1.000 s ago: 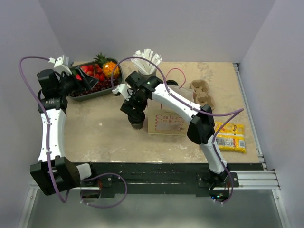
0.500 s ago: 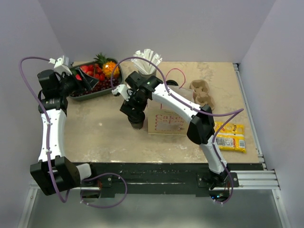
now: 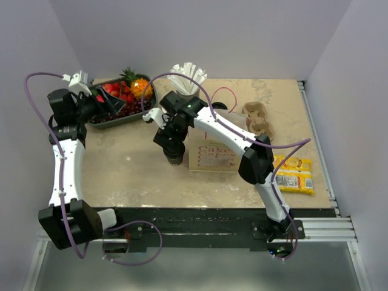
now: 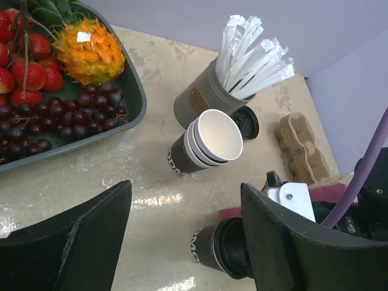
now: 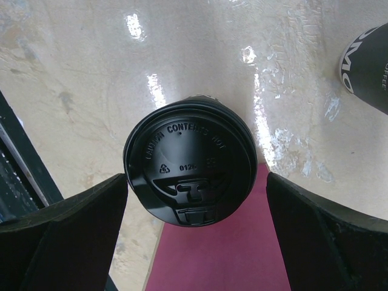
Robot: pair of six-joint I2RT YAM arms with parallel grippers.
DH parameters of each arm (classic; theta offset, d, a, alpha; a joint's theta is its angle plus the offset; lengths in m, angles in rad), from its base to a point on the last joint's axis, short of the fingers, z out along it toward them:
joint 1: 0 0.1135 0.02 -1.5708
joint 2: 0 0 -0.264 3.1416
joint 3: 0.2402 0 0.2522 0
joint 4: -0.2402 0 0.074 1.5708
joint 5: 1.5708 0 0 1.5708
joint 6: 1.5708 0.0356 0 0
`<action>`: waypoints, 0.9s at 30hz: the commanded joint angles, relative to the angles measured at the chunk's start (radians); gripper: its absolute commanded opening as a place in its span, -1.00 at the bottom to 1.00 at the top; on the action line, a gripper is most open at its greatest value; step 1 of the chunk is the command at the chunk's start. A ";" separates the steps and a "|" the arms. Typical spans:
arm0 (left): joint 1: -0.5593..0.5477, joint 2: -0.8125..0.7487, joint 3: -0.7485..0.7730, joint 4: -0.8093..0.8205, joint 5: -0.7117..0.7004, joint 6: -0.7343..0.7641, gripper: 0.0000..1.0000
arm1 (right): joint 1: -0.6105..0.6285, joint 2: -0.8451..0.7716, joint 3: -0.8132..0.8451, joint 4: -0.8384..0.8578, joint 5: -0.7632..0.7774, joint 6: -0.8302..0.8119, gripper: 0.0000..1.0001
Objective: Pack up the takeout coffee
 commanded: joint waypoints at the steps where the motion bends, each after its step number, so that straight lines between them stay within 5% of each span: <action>1: 0.008 0.003 -0.007 0.036 0.021 -0.026 0.52 | 0.001 0.014 -0.005 -0.008 -0.007 -0.014 0.98; 14: 0.009 0.015 -0.001 0.037 0.023 -0.030 0.52 | 0.012 0.027 -0.003 -0.006 0.020 -0.025 0.98; 21: 0.009 0.023 0.001 0.043 0.030 -0.035 0.52 | 0.012 -0.012 0.033 0.001 0.000 -0.028 0.52; 27: 0.009 0.043 0.016 0.052 0.035 -0.030 0.51 | 0.012 -0.121 0.087 0.032 -0.007 -0.005 0.47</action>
